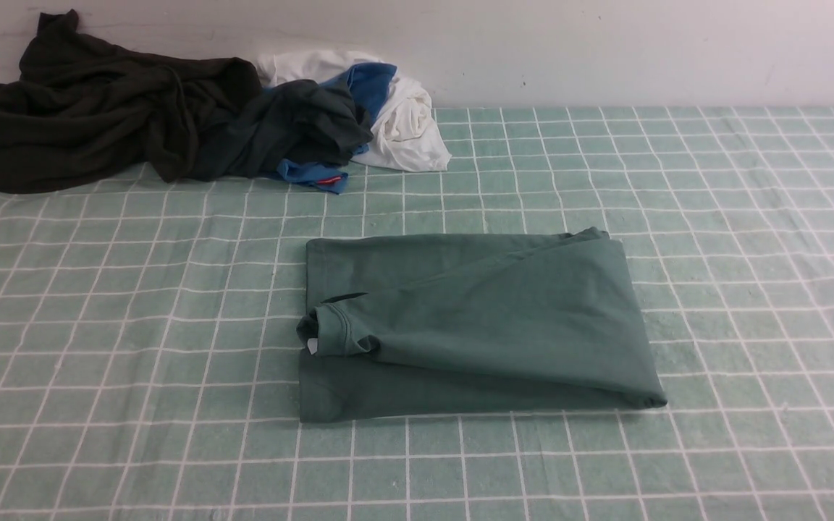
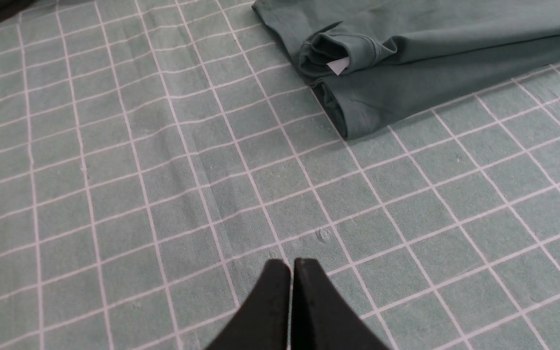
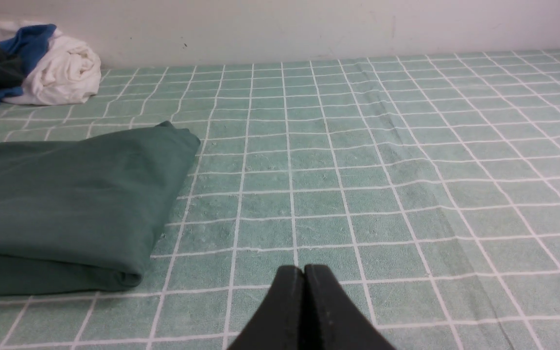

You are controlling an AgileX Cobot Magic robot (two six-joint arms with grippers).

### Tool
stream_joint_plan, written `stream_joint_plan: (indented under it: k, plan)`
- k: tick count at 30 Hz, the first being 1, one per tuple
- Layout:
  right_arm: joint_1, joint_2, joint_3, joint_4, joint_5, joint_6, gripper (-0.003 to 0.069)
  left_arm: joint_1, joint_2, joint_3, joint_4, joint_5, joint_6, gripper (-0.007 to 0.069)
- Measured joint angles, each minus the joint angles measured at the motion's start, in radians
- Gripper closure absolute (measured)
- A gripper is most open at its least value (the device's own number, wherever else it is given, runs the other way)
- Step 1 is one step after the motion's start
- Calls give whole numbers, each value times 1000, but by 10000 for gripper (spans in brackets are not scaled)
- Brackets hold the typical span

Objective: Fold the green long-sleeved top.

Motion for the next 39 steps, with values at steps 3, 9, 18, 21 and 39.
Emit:
stream_joint_plan:
  k: [3,9,18,21,39]
  plan:
    - [0,0,0,-1,0,-8,673,0,0,0,0,0,0,628]
    - [0,0,-1,-2,2,-3,673,0,0,0,0,0,0,628]
    - [0,0,-1,-5,6,-3,673,0,0,0,0,0,0,628]
    - [0,0,-1,-6,6,-2,673,0,0,0,0,0,0,628]
    - [0,0,-1,-6,7,-2,673,174,-106,330,7,-657,1,628]
